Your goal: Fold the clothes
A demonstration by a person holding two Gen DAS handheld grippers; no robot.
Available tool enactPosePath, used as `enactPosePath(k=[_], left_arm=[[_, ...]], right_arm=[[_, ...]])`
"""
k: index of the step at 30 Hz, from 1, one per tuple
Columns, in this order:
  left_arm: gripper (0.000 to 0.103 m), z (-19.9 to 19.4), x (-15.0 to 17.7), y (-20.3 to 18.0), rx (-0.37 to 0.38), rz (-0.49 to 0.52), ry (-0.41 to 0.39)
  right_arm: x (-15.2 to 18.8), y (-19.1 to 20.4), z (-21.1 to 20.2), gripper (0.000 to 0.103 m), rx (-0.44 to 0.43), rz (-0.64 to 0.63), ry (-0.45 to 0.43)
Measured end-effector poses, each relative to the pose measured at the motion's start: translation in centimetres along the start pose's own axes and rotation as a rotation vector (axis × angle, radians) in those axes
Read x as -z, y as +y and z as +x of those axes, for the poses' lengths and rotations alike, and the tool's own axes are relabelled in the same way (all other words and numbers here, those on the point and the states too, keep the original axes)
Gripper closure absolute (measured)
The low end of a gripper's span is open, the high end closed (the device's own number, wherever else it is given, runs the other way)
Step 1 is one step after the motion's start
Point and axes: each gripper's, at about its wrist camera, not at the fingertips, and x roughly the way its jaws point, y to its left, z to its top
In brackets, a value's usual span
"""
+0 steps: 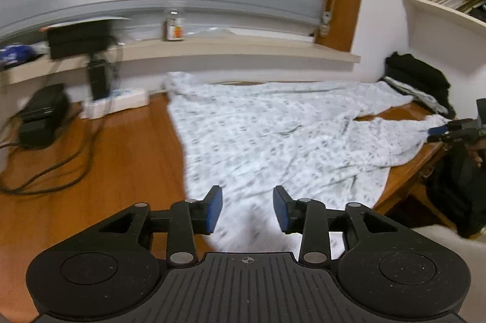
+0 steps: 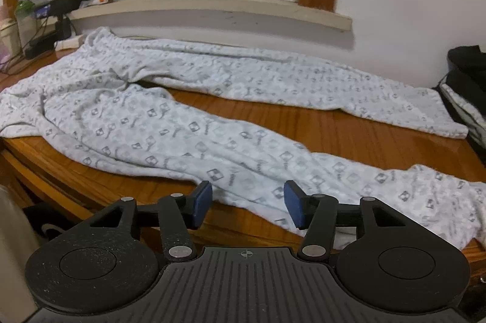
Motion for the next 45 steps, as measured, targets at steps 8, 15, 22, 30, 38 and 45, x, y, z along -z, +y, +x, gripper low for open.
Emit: enactPosePath(k=[8, 15, 22, 30, 38, 45], left_arm=[[0.054, 9.9, -5.3, -6.6, 0.174, 0.141, 0.046], [0.048, 18.8, -9.1, -13.6, 0.281, 0.283, 0.120], [0.051, 24.5, -10.6, -16.4, 0.299, 0.302, 0.130], [0.102, 25.6, -11.6, -15.8, 0.290, 0.237, 0.035], [0.102, 25.5, -12.1, -14.6, 0.268, 0.184, 0.013], [0.087, 25.7, -11.7, -15.4, 0.282, 0.189, 0.048]], right_arm=[[0.3, -3.5, -2.3, 0.044, 0.097, 0.039, -0.028], [2.1, -7.6, -3.7, 0.043, 0.208, 0.093, -0.023], [4.8, -11.9, -5.2, 0.043, 0.294, 0.177, -0.028], [6.7, -17.1, -6.1, 0.042, 0.397, 0.348, -0.115], [5.5, -20.4, -2.7, 0.029, 0.419, 0.378, -0.136], [5.2, -22.0, -0.9, 0.074, 0.335, 0.406, -0.103]])
